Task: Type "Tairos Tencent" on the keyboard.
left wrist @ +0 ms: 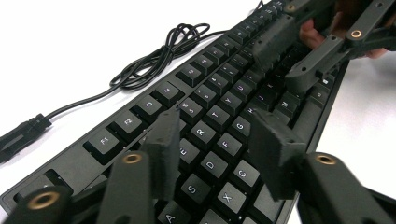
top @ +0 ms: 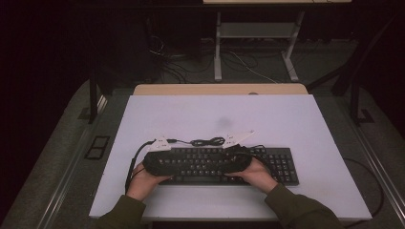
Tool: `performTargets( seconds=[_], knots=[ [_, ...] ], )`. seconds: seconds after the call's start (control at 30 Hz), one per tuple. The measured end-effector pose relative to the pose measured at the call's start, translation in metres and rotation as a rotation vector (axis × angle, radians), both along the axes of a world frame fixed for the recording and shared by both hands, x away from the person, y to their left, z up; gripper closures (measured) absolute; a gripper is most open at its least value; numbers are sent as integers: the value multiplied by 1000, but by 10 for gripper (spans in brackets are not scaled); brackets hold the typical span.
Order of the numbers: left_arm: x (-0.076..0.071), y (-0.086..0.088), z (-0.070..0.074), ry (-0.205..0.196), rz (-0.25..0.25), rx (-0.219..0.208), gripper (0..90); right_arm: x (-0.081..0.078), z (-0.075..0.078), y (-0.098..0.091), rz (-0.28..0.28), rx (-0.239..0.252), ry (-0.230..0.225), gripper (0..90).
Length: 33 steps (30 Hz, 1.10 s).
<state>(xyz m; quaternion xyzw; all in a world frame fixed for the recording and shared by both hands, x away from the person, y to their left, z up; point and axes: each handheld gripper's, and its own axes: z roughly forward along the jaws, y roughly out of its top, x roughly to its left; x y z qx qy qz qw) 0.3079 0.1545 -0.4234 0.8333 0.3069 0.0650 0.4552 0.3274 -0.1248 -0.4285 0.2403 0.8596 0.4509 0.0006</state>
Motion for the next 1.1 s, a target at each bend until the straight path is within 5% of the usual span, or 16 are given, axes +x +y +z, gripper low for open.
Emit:
performTargets(
  seconds=[0.27,0.5,1.1],
  knots=[
    [-1,0,1,20,-34,-2,717,3,0,-4,-35,-6,-9,440],
    [-2,-1,1,39,-59,-1,881,5,-1,-7,-47,-1,-6,407],
    [-5,-9,-6,64,-98,34,889,6,-1,-8,-77,-21,-21,348]
  ],
)
